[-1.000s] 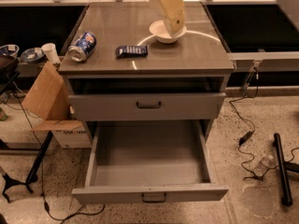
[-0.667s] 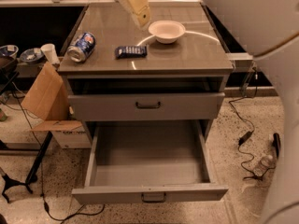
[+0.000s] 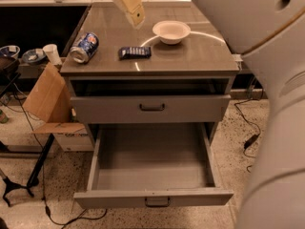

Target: Place pepsi can into middle drawer

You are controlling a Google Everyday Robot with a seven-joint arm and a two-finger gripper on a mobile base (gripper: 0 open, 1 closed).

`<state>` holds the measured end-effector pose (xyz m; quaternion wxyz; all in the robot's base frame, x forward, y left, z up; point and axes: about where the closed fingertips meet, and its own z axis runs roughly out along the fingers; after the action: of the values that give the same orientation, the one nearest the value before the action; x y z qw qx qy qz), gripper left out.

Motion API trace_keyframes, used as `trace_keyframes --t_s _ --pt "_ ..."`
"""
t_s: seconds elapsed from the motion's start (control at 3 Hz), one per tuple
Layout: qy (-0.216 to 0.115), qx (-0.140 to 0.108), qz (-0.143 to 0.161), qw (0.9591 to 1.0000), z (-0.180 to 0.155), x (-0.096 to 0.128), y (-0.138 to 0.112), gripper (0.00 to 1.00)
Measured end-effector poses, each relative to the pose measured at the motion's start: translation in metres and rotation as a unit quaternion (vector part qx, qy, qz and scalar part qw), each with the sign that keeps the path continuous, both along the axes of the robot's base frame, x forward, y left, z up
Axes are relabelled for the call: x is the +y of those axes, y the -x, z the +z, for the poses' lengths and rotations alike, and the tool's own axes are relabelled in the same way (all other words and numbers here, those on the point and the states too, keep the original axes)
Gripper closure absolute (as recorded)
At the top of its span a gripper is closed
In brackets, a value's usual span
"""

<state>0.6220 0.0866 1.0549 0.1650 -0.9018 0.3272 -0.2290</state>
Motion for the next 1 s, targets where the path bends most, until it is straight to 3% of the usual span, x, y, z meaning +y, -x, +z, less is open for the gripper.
trace_keyframes --t_s 0.67,1.0 --pt "0.010 0.001 0.072 0.9973 -0.026 0.077 -0.027 0.00" --pt "-0.005 0.029 0.081 0.9963 -0.054 0.100 -0.037 0.00"
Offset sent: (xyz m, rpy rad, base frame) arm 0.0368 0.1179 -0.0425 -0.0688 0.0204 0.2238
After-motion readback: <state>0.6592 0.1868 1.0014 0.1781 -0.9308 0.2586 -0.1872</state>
